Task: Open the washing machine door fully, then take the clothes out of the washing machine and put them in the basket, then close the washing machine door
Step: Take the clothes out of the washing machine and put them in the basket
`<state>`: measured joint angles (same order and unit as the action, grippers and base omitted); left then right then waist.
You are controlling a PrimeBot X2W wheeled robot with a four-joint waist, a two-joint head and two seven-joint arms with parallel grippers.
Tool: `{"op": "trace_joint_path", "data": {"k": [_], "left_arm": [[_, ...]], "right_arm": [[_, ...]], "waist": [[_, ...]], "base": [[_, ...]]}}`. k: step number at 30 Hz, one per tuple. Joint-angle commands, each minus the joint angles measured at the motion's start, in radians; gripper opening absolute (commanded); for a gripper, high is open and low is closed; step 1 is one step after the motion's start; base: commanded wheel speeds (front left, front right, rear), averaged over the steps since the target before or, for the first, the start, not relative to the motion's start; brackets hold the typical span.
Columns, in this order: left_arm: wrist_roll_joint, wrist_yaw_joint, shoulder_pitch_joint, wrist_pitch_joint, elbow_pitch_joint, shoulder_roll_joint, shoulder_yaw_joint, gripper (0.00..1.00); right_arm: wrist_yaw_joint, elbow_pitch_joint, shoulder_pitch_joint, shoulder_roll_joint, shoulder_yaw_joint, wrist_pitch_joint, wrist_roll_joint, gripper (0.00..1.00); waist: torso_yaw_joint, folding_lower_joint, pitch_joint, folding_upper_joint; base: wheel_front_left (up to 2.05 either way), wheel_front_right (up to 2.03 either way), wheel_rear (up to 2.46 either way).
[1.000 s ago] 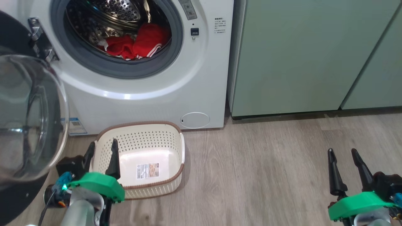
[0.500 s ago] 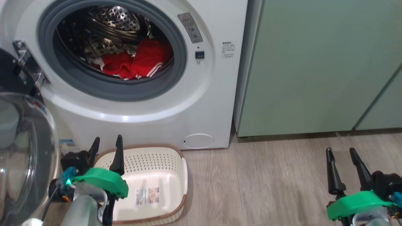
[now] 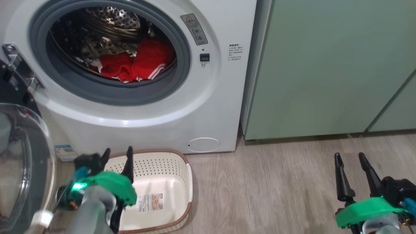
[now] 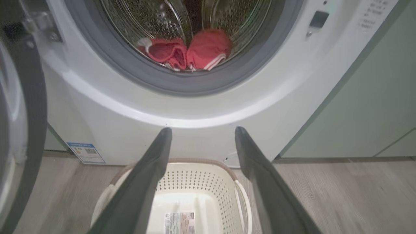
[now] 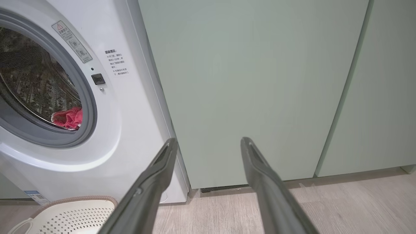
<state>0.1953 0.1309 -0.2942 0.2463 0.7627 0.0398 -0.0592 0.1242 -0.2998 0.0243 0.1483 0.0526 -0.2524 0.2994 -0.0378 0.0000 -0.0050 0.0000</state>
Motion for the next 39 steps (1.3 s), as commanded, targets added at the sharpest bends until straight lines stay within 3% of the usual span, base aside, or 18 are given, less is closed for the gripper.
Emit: {"op": "trace_joint_path", "data": {"k": [1, 9, 21, 39], "left_arm": [[0.002, -0.003, -0.08, -0.018, -0.004, 0.019, -0.017, 1.0], [0.038, -0.002, -0.322, -0.19, 0.144, 0.051, -0.003, 1.0], [0.028, -0.051, -0.759, -0.425, 0.283, 0.171, 0.011, 1.0], [0.023, -0.085, -1.14, -0.498, 0.417, 0.29, 0.029, 1.0]], "right_arm": [[0.007, 0.027, 0.044, 0.006, 0.023, -0.009, 0.003, 1.0], [0.007, 0.033, 0.099, -0.002, 0.048, -0.009, 0.003, 1.0], [0.007, 0.046, 0.228, -0.026, 0.07, -0.009, 0.002, 1.0], [0.007, 0.082, 0.34, -0.035, 0.063, -0.009, -0.005, 1.0]], "waist": [[-0.004, 0.0, 0.011, 0.0], [-0.042, 0.0, 0.125, 0.0], [-0.14, 0.0, 0.357, 0.0], [-0.216, 0.0, 0.611, 0.0]], "base": [[0.0, 0.0, 0.0], [0.0, 0.0, 0.0], [0.0, 0.0, 0.0], [0.0, 0.0, 0.0]]}}
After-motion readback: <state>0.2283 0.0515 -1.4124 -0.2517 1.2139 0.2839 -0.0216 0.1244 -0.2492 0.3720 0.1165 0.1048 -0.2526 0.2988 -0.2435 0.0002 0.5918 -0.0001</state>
